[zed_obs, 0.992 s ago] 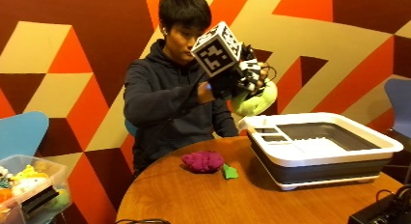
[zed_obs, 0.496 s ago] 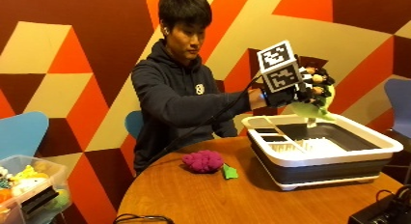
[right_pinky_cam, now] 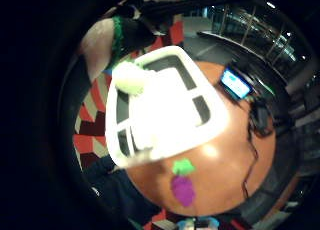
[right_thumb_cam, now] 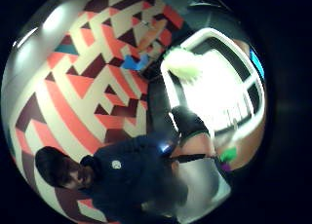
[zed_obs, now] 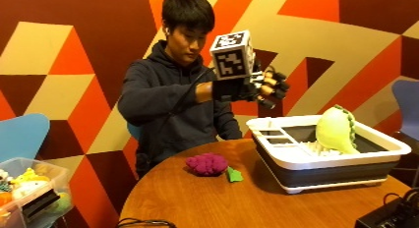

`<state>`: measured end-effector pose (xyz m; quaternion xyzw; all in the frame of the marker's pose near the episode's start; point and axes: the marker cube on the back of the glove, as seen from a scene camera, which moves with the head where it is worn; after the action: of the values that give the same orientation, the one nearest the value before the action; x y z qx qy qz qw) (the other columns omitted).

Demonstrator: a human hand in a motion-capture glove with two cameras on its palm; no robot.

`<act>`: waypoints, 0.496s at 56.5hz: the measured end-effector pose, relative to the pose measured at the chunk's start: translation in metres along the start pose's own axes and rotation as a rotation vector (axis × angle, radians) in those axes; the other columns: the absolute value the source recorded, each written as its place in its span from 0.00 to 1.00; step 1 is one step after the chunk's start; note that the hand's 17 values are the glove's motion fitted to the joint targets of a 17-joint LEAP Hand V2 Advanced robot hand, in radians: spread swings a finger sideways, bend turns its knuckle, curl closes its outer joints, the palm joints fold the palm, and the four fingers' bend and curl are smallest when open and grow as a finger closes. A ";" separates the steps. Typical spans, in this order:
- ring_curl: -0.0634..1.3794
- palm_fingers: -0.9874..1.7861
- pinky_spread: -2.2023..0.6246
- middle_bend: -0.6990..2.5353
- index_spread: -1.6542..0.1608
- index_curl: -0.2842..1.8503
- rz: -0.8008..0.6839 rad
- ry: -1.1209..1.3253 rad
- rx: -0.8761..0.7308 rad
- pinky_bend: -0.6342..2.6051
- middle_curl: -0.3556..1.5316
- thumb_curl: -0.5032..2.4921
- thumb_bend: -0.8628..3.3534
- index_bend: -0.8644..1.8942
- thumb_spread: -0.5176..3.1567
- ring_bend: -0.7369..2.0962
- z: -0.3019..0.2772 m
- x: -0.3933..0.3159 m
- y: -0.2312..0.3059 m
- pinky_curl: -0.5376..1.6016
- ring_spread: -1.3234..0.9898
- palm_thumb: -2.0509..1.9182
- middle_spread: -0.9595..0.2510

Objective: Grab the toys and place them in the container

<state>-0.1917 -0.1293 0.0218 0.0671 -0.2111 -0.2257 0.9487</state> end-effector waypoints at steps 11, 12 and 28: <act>0.29 0.32 0.79 0.28 0.80 0.29 0.274 0.234 -0.230 0.48 0.42 0.33 0.20 0.34 0.49 0.40 0.010 0.083 0.102 0.42 0.56 0.60 0.81; 0.30 0.32 0.79 0.28 0.81 0.29 0.308 0.252 -0.248 0.48 0.42 0.33 0.20 0.33 0.49 0.40 0.014 0.089 0.110 0.42 0.56 0.60 0.81; 0.28 0.34 0.80 0.26 0.87 0.33 0.474 0.361 -0.377 0.48 0.38 0.30 0.20 0.45 0.47 0.36 0.103 0.134 0.162 0.41 0.59 0.56 0.87</act>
<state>-0.0629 -0.0492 0.2000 -0.1211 -0.0045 -0.0189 0.9925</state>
